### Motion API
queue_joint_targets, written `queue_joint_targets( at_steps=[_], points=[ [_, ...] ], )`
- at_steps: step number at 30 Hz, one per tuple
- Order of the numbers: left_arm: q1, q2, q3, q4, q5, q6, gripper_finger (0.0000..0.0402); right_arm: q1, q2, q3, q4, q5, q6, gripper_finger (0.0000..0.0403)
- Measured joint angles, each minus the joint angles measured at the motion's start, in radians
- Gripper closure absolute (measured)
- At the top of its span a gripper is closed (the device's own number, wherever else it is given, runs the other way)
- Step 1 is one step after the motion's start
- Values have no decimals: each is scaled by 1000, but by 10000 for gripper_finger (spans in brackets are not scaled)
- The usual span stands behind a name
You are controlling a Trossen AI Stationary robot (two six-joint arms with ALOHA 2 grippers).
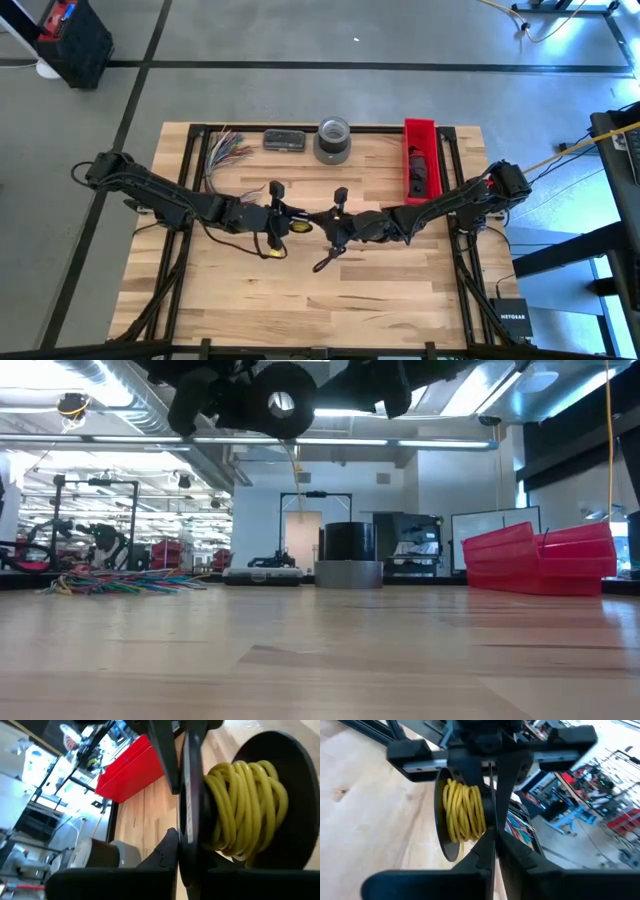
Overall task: Coil cords
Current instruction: Uncoil the yellow wire from the spool
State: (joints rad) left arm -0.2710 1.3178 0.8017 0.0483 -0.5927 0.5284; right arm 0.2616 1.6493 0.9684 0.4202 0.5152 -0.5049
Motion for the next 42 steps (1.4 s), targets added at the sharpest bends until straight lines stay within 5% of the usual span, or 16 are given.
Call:
queue_joint_targets(
  at_steps=[9, 15, 31, 38, 42],
  points=[
    [-47, -36, 27, -108, -105, -100, 317, 27, 0, 0, -60, 195, -59, 386],
    [-92, -76, 49, -69, -98, -102, 297, 25, 0, 0, -100, 132, -28, 396],
    [-12, -11, 47, -11, 58, -131, 329, 26, 7, 0, -76, 75, -21, 392],
    [-2, -11, 47, -18, 70, -127, 392, 25, 7, 0, -77, 60, 53, 390],
    [-3, -17, 47, -11, 64, -121, 395, 29, 1, 9, -93, 120, 87, 386]
  ],
)
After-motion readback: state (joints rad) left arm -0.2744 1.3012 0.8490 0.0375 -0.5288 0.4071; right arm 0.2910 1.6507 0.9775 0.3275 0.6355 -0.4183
